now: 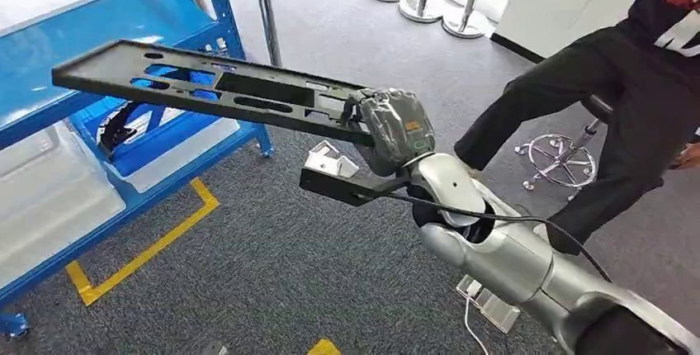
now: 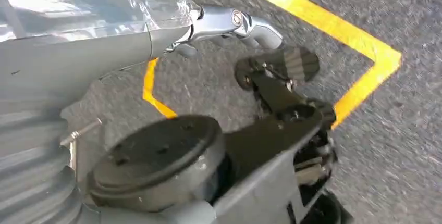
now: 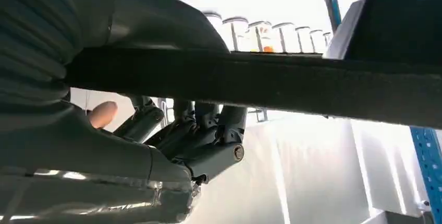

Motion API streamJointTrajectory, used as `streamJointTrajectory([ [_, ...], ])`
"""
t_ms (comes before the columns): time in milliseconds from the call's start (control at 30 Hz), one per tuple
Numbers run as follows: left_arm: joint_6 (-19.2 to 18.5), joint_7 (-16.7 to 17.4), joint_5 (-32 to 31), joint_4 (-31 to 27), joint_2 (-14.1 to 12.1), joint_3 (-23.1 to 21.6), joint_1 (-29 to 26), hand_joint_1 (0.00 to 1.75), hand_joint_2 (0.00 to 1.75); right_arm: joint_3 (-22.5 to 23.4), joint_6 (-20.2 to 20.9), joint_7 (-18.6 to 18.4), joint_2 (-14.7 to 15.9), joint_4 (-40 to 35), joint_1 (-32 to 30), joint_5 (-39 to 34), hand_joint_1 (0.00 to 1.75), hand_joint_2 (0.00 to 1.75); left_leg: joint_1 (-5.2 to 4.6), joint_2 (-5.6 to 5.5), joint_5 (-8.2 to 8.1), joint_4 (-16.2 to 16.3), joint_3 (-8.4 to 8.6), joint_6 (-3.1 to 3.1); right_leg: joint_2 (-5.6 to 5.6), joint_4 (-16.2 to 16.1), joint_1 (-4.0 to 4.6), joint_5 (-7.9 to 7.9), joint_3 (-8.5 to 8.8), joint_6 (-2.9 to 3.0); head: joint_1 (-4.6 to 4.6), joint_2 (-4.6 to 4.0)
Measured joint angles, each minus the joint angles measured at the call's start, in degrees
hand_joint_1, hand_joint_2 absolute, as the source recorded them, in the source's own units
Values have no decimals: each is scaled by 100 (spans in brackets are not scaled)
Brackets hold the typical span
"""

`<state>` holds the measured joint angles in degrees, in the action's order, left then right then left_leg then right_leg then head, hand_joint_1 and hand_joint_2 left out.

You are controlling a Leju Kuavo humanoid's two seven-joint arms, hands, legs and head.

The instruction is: Take the parts from the cabinet and place them on the table.

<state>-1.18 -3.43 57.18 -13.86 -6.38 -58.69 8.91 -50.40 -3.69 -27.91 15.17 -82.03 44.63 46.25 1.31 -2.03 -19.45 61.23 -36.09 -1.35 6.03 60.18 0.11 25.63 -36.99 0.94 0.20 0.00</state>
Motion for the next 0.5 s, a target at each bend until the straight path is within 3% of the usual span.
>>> streamJointTrajectory([
  [33,0,0,0,-4,13,0,20,0,175,2,0,0,7,0,-5,0,175,175,49,70,28,-45,18,42,-95,26,2,31,-7,-19,-11,0],
  [67,2,0,0,-2,0,0,34,0,175,4,-2,2,13,0,11,0,175,175,52,94,35,-59,27,63,-351,174,31,135,-60,-68,41,0],
  [100,2,0,-2,-2,0,0,39,0,175,9,-2,2,15,0,31,0,175,175,51,137,35,-59,26,74,-477,519,2,337,-231,-110,123,0],
  [167,2,4,-2,-2,0,0,29,0,175,9,-7,0,15,0,23,0,175,175,52,229,26,-58,25,77,-557,1405,-50,704,-674,-174,146,0],
  [200,2,13,-5,-2,2,0,27,0,175,9,-9,2,15,0,21,-2,175,175,54,278,19,-58,25,77,-567,1699,-75,757,-833,-192,168,0],
  [233,2,20,-7,-2,2,0,27,0,175,9,-9,0,20,0,21,-4,175,175,56,316,11,-58,33,71,-577,1688,-97,664,-848,-206,197,0],
  [267,0,24,-7,-2,2,0,32,0,175,9,-9,0,22,0,21,-4,175,175,60,352,0,-58,43,62,-591,1425,-106,472,-726,-210,214,0],
  [333,2,39,-2,-2,2,0,38,0,175,11,-11,0,37,0,27,-18,175,175,66,415,-30,-58,96,19,-692,378,-97,-42,-201,-170,269,0],
  [367,0,42,2,-2,0,0,39,0,175,17,-15,0,37,0,32,-17,175,175,63,450,-51,-64,118,-8,-864,-40,-66,-75,-15,-145,306,0],
  [400,0,42,15,-2,2,0,50,0,175,20,-24,0,37,-2,38,-28,175,175,25,473,-56,-60,123,-46,-827,-65,0,-67,-9,-98,297,0],
  [500,-4,42,24,-2,2,0,49,0,175,26,-39,-2,48,-2,40,-42,175,175,39,559,-59,-125,179,-155,-678,-53,35,-55,-29,-10,262,0],
])
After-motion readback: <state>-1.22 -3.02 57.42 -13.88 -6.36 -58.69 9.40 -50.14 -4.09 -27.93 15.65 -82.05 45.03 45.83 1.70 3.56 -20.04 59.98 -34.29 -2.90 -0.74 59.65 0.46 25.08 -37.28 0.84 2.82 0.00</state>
